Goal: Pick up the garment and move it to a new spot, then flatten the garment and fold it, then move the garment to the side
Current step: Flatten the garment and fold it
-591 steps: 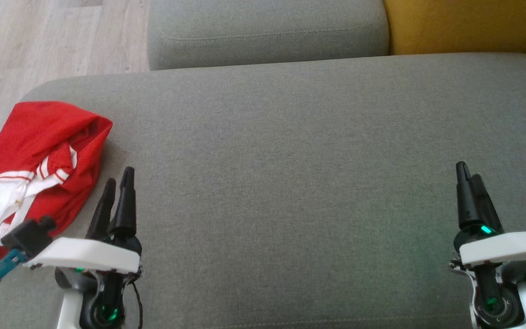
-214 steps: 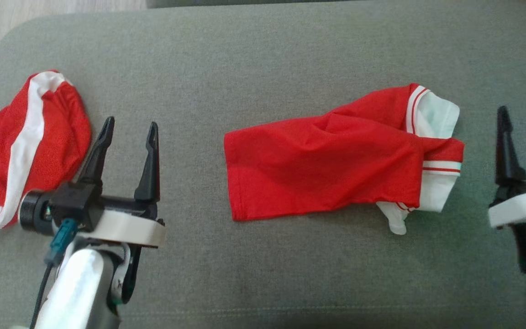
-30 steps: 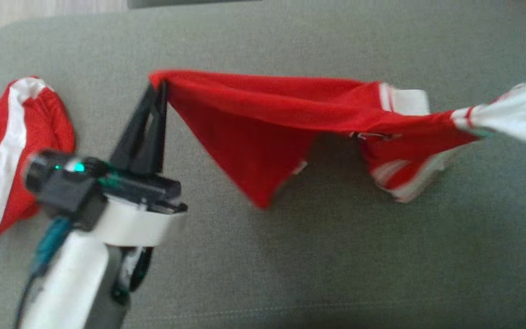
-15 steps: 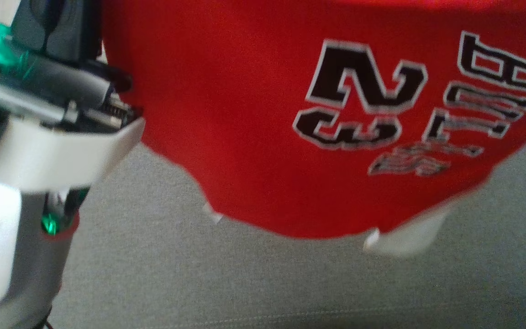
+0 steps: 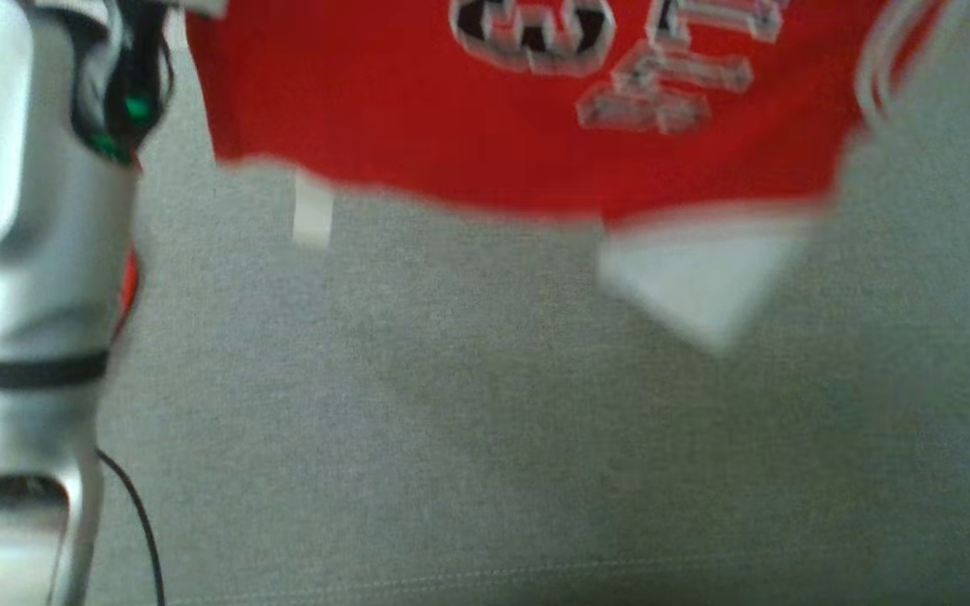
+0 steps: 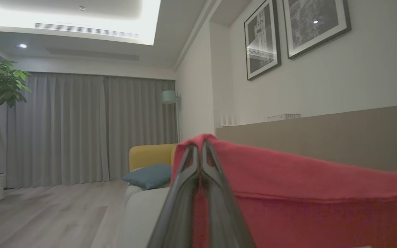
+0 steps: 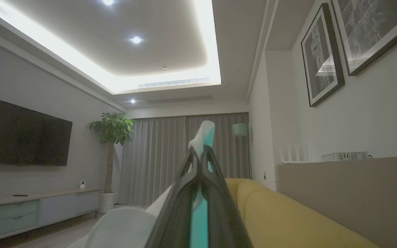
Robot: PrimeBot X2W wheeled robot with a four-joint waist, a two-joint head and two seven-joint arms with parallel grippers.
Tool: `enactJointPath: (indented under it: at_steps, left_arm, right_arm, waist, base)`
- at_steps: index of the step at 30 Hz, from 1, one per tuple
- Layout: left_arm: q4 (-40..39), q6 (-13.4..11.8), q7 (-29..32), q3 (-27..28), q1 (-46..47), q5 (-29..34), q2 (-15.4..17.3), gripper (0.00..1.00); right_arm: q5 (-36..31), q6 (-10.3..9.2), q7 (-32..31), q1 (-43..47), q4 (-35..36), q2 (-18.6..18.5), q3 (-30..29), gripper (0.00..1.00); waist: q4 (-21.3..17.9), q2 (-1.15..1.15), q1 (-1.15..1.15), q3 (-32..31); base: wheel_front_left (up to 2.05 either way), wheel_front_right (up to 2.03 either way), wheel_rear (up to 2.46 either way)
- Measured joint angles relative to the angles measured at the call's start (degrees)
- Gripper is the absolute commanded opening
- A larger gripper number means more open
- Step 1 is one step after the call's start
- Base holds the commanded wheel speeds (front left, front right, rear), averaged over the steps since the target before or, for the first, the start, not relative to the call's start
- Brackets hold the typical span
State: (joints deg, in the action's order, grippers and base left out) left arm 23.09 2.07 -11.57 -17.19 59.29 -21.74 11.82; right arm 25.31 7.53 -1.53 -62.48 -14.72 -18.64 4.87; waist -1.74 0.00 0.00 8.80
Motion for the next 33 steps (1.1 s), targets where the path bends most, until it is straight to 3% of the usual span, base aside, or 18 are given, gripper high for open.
enactJointPath:
  at_steps: [4, 8, 19, 26, 33]
  left_arm:
    - [10.85, -0.04, -2.67, 2.13, 6.93, 1.00, -0.05, 0.00]
    - [20.39, 1.14, -3.15, 2.89, 10.74, 0.98, -1.52, 0.00]
    - [46.54, 3.53, -3.07, 3.33, 1.03, -4.45, -8.18, 0.00]
    - [49.05, 3.13, -3.07, 4.12, -2.97, -6.23, -10.06, 0.00]
    - [36.41, 2.40, -3.08, 7.27, -16.73, -5.58, -9.76, 0.00]
  right_arm:
    - [0.91, 0.00, 7.33, -8.59, -10.69, 2.69, 4.81, 0.00]
    - [2.70, 0.00, 10.21, -11.83, -22.18, 5.61, 8.95, 0.00]
    - [8.28, 0.00, 13.16, -0.51, -45.07, 10.59, 17.47, 0.00]
    - [13.66, 0.00, 15.17, 5.86, -45.68, 10.83, 20.25, 0.00]
    - [17.02, 0.00, 15.74, 23.09, -29.87, 5.65, 19.19, 0.00]
  waist:
    - [-0.96, 0.00, 0.00, 0.55]
    - [-1.67, 0.00, 0.00, 2.03]
    - [-1.47, 0.00, 0.00, 7.26]
    - [-0.68, 0.00, 0.00, 9.03]
    - [-0.65, 0.00, 0.00, 5.63]
  base:
    - [0.00, 0.00, 0.00]
    - [0.00, 0.00, 0.00]
    - [0.00, 0.00, 0.00]
    - [0.00, 0.00, 0.00]
    - [0.00, 0.00, 0.00]
